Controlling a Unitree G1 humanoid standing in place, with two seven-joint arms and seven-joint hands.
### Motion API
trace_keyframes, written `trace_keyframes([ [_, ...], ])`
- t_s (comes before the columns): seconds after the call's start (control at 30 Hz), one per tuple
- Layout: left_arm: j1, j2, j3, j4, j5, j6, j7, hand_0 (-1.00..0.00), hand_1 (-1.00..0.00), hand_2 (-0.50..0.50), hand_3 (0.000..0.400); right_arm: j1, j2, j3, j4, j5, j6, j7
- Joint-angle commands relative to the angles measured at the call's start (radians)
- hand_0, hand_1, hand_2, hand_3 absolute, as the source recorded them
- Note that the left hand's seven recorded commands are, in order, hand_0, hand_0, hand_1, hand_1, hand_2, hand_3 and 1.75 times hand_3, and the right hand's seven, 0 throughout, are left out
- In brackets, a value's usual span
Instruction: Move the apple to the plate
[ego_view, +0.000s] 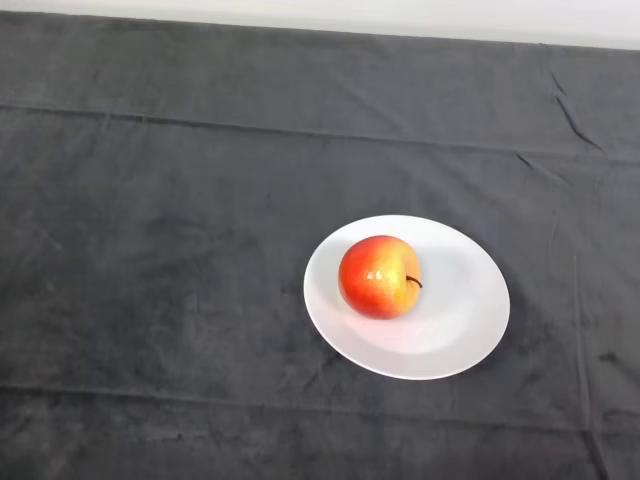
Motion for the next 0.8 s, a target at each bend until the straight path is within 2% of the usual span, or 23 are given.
trace_keyframes([
  [0.03, -0.005, -0.020, 0.046, -0.044, 0.018, 0.012, -0.008, 0.00, 0.00, 0.00, 0.000, 0.101, 0.085, -0.0053, 0.100, 0.0230, 0.096, -0.0061],
  [0.8, -0.007, -0.034, 0.079, -0.035, 0.037, 0.007, -0.027, 0.00, 0.00, 0.00, 0.000, 0.101, 0.085, -0.0039, 0.100, 0.0244, 0.096, -0.0060],
])
